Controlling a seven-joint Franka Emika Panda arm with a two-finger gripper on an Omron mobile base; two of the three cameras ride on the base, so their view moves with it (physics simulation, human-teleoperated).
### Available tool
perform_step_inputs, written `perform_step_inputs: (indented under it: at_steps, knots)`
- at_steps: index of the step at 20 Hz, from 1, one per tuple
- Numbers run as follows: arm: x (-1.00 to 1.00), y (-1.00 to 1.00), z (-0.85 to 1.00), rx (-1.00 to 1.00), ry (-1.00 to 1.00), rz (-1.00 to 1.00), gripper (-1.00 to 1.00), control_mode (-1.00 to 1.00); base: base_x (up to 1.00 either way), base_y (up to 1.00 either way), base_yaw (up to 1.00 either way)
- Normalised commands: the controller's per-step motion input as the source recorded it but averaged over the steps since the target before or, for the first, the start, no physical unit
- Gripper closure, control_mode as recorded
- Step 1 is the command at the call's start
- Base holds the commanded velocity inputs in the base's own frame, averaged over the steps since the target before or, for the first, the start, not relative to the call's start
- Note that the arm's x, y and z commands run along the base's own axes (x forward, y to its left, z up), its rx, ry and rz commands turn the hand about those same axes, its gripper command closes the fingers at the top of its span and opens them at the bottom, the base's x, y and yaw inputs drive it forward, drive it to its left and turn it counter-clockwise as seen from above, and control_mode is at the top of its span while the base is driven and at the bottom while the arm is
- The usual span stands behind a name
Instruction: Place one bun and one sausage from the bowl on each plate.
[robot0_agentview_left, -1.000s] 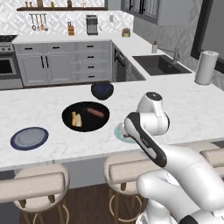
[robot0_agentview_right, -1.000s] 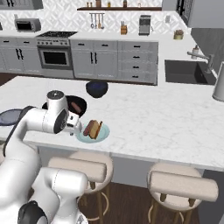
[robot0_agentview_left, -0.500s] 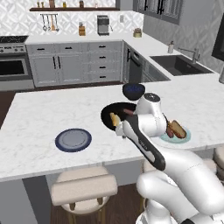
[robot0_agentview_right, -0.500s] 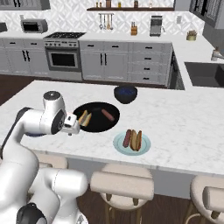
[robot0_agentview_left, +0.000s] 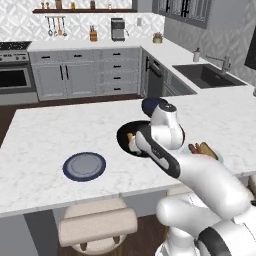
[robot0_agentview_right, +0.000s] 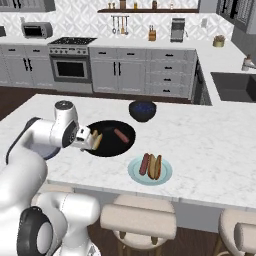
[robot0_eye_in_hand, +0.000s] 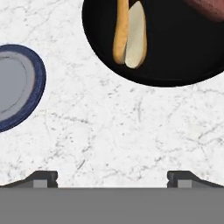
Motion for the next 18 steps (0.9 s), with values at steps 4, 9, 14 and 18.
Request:
perform_step_inputs:
  at_steps: [4,9,14,18]
  knots:
    - [0.94,0.35,0.00,-0.05,-0.01,-0.05,-1.00,-1.00,0.00,0.00,0.00]
    - [1.00,0.06,0.00,0.05,-0.05,-0.23,-1.00,-1.00,0.00,0.00,0.00]
    - [1.00,-0.53,-0.09,0.15,0.01,-0.14,-1.00,-1.00,0.00,0.00,0.00]
    - [0.54,-0.11,-0.48,0.02,0.01,-0.03,-1.00,-1.00,0.00,0.00,0.00]
